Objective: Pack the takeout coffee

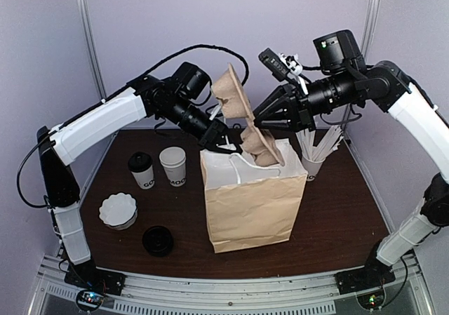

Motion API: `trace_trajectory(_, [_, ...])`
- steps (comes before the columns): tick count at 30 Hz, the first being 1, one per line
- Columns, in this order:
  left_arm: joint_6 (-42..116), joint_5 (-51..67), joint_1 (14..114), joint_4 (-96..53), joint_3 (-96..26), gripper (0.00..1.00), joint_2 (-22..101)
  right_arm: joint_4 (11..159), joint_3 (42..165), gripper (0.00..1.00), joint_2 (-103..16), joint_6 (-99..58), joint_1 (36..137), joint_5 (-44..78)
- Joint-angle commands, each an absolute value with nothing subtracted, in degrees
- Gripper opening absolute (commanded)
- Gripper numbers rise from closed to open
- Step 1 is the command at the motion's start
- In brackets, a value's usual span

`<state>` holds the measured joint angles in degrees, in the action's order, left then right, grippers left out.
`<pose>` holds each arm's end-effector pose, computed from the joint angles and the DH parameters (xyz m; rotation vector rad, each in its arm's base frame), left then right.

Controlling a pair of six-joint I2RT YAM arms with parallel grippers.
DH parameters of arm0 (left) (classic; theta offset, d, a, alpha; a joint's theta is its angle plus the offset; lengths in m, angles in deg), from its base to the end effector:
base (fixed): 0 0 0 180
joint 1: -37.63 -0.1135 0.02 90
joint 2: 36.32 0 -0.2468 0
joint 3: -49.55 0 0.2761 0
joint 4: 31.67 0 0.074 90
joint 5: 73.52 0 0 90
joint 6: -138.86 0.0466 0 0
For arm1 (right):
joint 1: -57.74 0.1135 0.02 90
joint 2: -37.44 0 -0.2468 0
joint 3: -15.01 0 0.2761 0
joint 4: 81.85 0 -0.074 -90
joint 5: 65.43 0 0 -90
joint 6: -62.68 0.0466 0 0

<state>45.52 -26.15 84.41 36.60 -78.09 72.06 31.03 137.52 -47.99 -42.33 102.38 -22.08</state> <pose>0.2711 -0.3346 0.3570 1.2666 2.1922 -1.2821 0.1984 0.2436 0.4729 -1.4652 1.5282 1.1595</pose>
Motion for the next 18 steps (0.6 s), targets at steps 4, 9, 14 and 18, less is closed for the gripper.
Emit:
trace_trajectory(4, [45.55,-28.72,85.18,35.68,-78.49,0.0,72.23,33.21,132.61,0.27,-47.84,-44.22,104.79,-23.49])
trace_trajectory(9, [46.0,-29.02,85.21,35.71,-77.88,0.0,72.1,33.21,127.95,0.27,-46.28,-45.85,105.77,-23.02])
trace_trajectory(14, [46.04,-29.84,85.19,35.73,-77.38,0.0,72.01,33.49,124.09,0.27,-45.24,-46.15,105.84,-19.95])
trace_trajectory(18, [45.92,-30.21,85.23,35.76,-76.45,0.0,71.88,33.13,122.21,0.27,-44.28,-46.88,105.83,-17.16])
